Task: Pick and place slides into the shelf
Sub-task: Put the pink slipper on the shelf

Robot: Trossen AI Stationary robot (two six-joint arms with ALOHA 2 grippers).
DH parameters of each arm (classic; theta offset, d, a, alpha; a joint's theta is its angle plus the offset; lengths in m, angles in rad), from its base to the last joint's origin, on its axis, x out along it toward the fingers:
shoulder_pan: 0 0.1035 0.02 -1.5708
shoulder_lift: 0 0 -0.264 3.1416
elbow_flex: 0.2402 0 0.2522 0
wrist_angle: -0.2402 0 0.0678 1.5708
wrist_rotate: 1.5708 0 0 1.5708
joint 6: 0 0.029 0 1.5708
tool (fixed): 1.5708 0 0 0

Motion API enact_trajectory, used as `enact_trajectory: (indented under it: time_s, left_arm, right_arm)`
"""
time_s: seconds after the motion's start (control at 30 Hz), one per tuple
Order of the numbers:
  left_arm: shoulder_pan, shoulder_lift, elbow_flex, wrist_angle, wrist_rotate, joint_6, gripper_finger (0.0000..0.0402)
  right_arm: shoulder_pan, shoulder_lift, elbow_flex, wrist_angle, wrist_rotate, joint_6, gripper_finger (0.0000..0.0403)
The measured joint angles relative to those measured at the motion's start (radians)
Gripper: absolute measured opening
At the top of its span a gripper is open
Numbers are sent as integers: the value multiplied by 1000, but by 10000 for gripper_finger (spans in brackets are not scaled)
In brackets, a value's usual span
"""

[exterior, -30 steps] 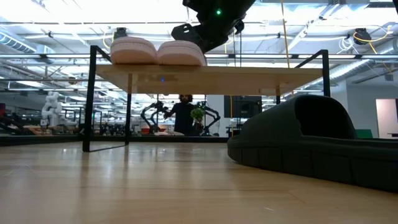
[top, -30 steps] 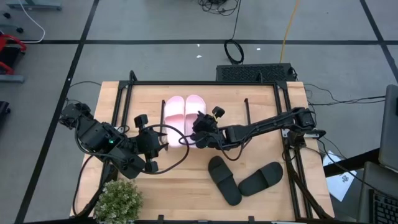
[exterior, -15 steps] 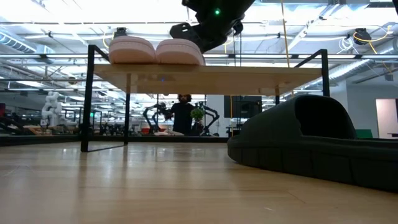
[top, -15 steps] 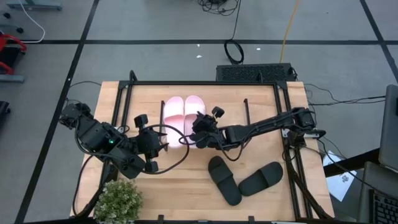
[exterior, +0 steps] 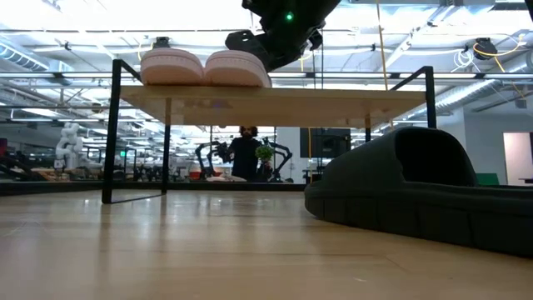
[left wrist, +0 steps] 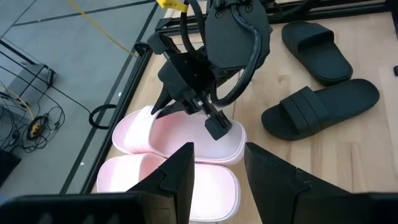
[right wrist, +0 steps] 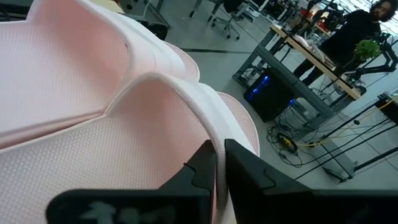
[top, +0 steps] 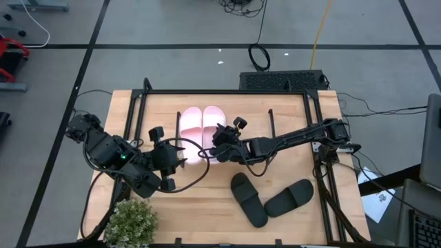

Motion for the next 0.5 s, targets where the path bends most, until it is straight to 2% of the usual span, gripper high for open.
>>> enact_trajectory:
  time_s: [0.2, 0.5]
  left_arm:
    - [0, 0, 0, 0, 0, 0, 141]
    - [0, 0, 0, 0, 0, 0, 141]
  right_arm:
    - [0, 0, 0, 0, 0, -8, 49]
    - [1, 0, 0, 0, -2, -30, 117]
